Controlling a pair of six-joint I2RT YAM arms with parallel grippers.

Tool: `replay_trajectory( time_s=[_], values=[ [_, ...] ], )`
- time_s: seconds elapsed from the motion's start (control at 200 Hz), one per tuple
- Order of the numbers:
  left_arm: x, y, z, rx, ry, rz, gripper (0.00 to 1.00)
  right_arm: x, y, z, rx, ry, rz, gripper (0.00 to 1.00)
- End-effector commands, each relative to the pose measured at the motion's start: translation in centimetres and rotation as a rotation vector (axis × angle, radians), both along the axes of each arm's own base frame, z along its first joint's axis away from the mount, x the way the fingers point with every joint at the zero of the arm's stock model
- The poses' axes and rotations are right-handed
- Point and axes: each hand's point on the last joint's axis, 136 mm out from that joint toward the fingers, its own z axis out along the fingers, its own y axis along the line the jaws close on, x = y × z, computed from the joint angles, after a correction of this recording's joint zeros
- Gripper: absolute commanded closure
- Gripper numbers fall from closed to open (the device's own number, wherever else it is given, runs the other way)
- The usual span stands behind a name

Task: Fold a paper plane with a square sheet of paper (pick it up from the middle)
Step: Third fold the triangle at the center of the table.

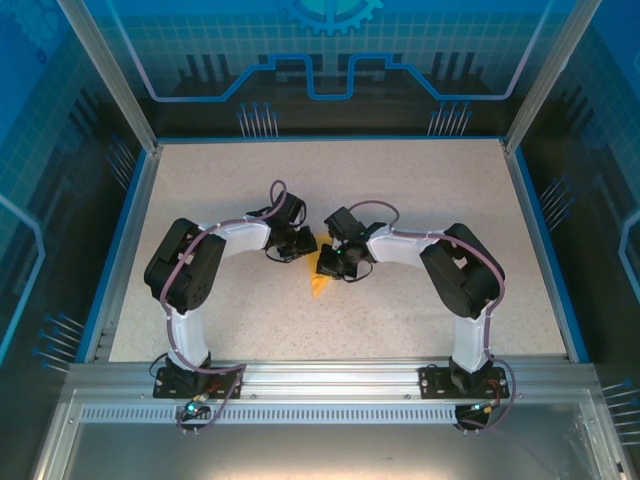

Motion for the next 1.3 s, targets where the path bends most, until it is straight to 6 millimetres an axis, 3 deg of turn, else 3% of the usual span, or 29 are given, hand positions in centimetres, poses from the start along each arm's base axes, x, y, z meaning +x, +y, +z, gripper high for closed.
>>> replay_trajectory(
  time_s=[0.0, 0.235, 0.395, 0.68, 0.88, 1.045, 1.295],
  values=[
    [-1.0, 0.5, -1.2, 0.021, 0.041, -0.021, 0.82, -0.7, 0.6, -0.8, -0.014, 0.019, 0.036, 0.89],
    [-1.0, 0.5, -1.1, 0.019, 0.04, -0.02, 0.82, -0.8, 0.5, -1.1, -0.025, 0.025, 0.037, 0.88],
    [-0.8, 0.3, -0.4, 0.006, 0.029, -0.018, 0.82, -1.0, 0.3, -1.4, -0.038, 0.036, 0.042, 0.79],
    [1.6, 0.4, 4.6, -0.034, -0.06, 0.016, 0.81, -1.8, -0.6, -2.5, -0.077, 0.063, 0.055, 0.69],
    [3.5, 3.8, 7.0, -0.045, -0.095, 0.124, 0.8, -2.0, -0.7, -2.7, -0.079, 0.06, 0.061, 0.56],
    [2.8, 6.0, 7.1, -0.047, -0.087, 0.165, 0.8, -2.0, -0.7, -2.7, -0.078, 0.055, 0.066, 0.45],
    [0.1, 5.9, 6.2, -0.103, -0.042, 0.158, 0.8, -2.1, -1.0, -3.2, -0.087, 0.066, 0.054, 0.51]
  ],
)
